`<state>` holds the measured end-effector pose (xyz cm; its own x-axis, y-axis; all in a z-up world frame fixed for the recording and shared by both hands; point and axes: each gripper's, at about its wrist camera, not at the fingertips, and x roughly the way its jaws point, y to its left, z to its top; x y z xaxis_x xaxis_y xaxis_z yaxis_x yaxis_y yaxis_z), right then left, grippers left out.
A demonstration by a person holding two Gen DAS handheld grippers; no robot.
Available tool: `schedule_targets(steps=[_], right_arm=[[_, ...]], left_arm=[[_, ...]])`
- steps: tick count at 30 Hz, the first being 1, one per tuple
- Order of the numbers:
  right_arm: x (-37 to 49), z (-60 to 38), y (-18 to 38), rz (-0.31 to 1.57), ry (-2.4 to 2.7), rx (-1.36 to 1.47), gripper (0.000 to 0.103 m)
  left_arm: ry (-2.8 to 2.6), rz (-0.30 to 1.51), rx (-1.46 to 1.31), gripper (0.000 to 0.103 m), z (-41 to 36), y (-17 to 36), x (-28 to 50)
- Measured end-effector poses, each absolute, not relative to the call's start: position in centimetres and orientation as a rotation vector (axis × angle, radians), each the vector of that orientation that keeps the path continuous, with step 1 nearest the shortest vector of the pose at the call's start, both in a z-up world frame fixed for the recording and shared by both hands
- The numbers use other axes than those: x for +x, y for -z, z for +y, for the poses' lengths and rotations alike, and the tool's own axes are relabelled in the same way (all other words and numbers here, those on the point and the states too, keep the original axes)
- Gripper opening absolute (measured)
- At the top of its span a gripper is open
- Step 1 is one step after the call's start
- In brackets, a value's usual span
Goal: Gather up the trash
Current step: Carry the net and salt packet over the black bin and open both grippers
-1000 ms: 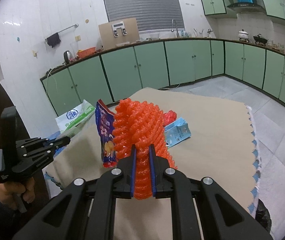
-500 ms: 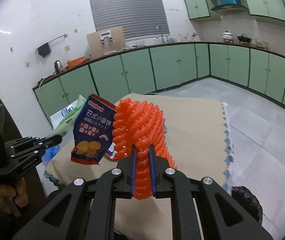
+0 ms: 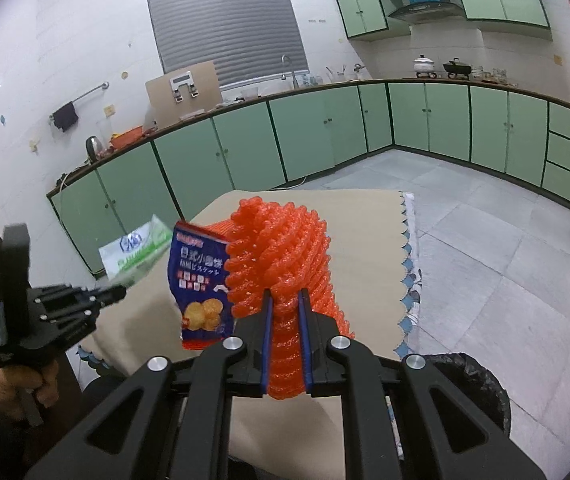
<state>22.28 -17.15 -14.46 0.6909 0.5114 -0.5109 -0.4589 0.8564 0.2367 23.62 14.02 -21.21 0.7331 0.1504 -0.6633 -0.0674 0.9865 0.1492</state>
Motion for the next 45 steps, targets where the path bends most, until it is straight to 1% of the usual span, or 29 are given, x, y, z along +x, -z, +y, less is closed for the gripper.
schedule_targets(steps=[5, 7, 10, 16, 21, 25, 31, 35, 39, 45], right_arm=[[22.5, -16.8, 14.6, 0.603, -0.562, 0.094, 0.012], [22.4, -16.4, 14.4, 0.600, -0.571, 0.087, 0.012], [22.4, -16.3, 14.4, 0.601, -0.575, 0.082, 0.012], [22.6, -15.8, 14.6, 0.611, -0.580, 0.072, 0.012], [22.1, -16.1, 14.1, 0.595, -0.575, 0.074, 0.012], [21.3, -17.3, 13.6, 0.581, -0.550, 0.073, 0.012], [20.6, -20.6, 13.8, 0.591, -0.477, 0.079, 0.012], [20.1, -23.6, 14.5, 0.603, -0.411, 0.095, 0.012], [20.0, -27.0, 16.1, 0.636, -0.337, 0.126, 0.012], [20.5, -33.5, 20.6, 0.736, -0.186, 0.201, 0.012]], left_arm=[[-0.181, 0.804, 0.169, 0.003, 15.5, 23.5, 24.3], [-0.182, 0.844, 0.161, 0.003, 16.4, 25.4, 24.8], [-0.175, 0.863, 0.122, 0.003, 17.4, 26.5, 24.3], [-0.226, 0.799, 0.070, 0.003, 19.0, 24.0, 22.5], [-0.184, 0.723, 0.065, 0.003, 16.9, 20.8, 21.3], [-0.108, 0.674, 0.061, 0.003, 13.7, 18.7, 21.1], [0.074, 0.616, 0.074, 0.003, 6.4, 16.8, 20.4], [0.181, 0.615, 0.093, 0.004, 1.9, 17.1, 20.9], [0.289, 0.634, 0.131, 0.004, -3.1, 18.8, 21.8], [0.493, 0.656, 0.212, 0.004, -10.5, 21.1, 23.3]])
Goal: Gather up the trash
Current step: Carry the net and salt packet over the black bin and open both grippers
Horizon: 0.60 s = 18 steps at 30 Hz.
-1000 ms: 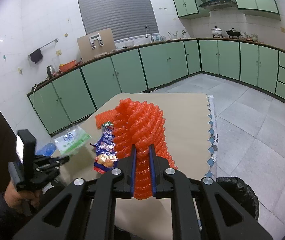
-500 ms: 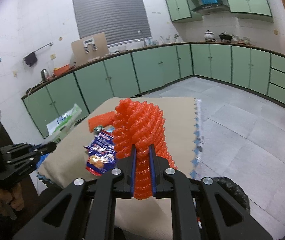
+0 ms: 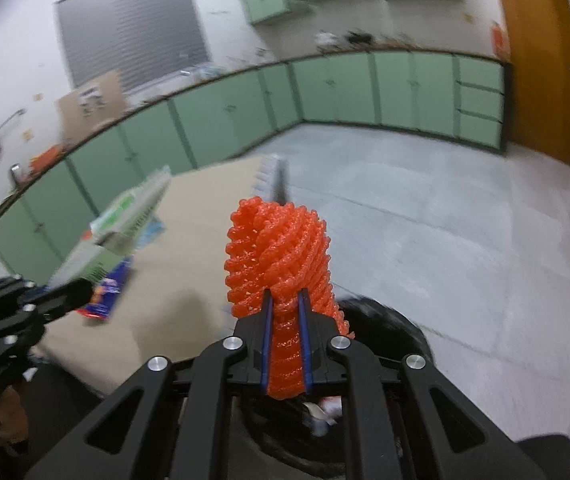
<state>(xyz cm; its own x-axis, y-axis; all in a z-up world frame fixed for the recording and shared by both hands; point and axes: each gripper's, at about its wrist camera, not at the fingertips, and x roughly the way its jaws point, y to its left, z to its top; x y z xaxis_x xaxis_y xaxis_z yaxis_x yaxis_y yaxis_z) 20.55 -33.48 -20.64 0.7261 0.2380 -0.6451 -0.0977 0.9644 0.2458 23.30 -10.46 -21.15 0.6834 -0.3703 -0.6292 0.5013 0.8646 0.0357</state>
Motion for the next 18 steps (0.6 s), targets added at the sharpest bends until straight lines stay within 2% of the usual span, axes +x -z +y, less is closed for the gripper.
schedule_targets(steps=[7, 12, 14, 17, 18], right_arm=[[21.7, -38.6, 25.8, 0.843, -0.074, 0.286, 0.012], [22.9, -39.4, 27.2, 0.875, -0.065, 0.290, 0.012], [23.6, -39.4, 27.7, 0.893, -0.072, 0.287, 0.012], [24.4, -39.3, 28.7, 0.928, -0.087, 0.284, 0.017], [24.4, -39.3, 28.9, 0.936, -0.088, 0.283, 0.018]], left_arm=[[0.733, 0.716, 0.174, 0.004, -17.8, 25.1, 25.5], [0.754, 0.780, 0.125, 0.008, -19.1, 28.3, 27.1], [0.749, 0.816, 0.094, 0.011, -18.5, 29.3, 27.7], [0.721, 0.847, 0.088, 0.027, -18.2, 30.7, 28.2], [0.711, 0.847, 0.090, 0.028, -18.1, 30.9, 28.3]])
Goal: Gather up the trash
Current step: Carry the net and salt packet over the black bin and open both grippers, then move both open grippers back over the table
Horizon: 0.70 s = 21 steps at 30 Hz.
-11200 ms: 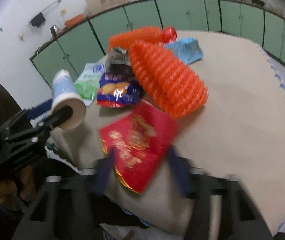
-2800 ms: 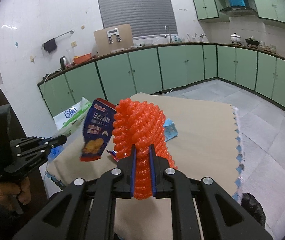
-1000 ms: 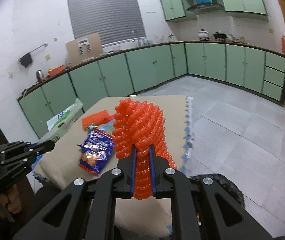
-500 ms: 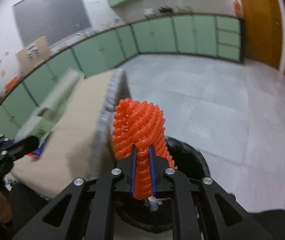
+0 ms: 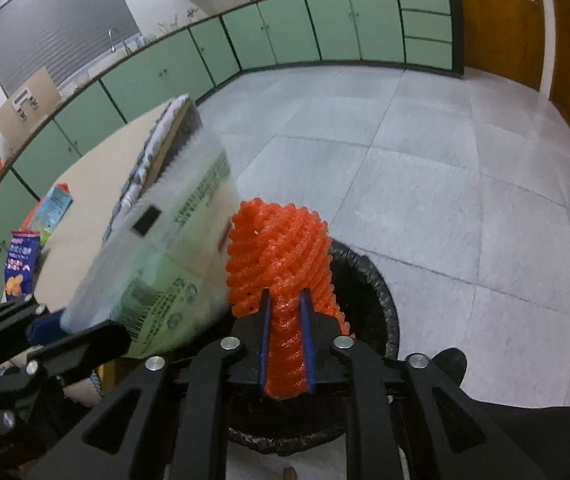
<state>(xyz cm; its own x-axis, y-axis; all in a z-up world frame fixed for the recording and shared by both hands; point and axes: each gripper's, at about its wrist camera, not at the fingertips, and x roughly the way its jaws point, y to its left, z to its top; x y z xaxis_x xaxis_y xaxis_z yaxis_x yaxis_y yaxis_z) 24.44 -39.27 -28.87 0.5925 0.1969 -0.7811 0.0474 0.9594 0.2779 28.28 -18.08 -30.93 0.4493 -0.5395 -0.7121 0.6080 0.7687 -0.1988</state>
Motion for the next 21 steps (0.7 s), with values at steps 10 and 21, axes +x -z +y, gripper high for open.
schedule_targets(steps=[10, 21], right_arm=[[24.1, -39.5, 29.2, 0.942, -0.080, 0.294, 0.028], [23.6, -37.4, 25.7, 0.869, -0.129, 0.258, 0.029]], left_arm=[[0.639, 0.829, 0.084, 0.035, -15.8, 29.9, 28.8], [0.473, 0.752, 0.068, 0.060, -9.9, 26.5, 26.4]])
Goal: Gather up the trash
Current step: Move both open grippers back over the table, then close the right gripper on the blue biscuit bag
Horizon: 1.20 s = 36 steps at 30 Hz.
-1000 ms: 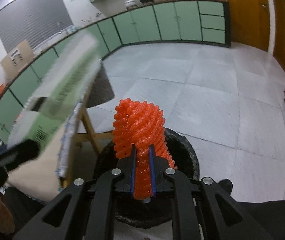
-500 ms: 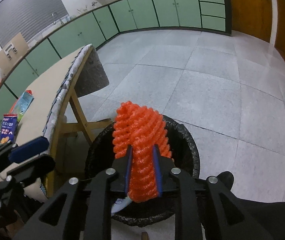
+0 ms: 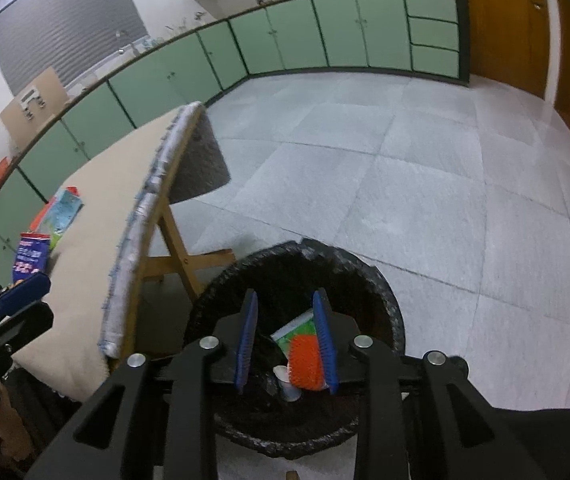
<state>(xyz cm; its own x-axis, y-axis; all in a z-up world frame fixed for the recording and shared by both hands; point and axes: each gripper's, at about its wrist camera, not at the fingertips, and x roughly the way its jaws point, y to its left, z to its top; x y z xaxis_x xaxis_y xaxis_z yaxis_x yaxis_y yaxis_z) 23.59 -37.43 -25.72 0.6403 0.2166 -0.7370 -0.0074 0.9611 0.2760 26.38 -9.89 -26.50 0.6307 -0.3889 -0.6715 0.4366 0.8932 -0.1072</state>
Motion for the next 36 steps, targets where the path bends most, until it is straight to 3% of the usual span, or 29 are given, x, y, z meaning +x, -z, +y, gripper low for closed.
schedule_targets(steps=[11, 21, 28, 36], right_arm=[[24.4, -25.2, 19.5, 0.748, -0.389, 0.110, 0.033], [25.5, -14.0, 18.2, 0.719, -0.573, 0.030, 0.034], [26.7, -12.6, 19.5, 0.737, -0.572, 0.008, 0.034], [28.5, -11.5, 21.1, 0.761, -0.584, 0.005, 0.034]], left_arm=[[-0.012, 0.621, 0.060, 0.077, 3.9, 22.3, 22.6], [-0.101, 0.692, -0.068, 0.077, 11.7, 25.1, 23.8], [-0.101, 0.716, -0.056, 0.077, 12.1, 28.0, 27.2], [-0.095, 0.752, -0.081, 0.069, 13.1, 29.7, 28.1]])
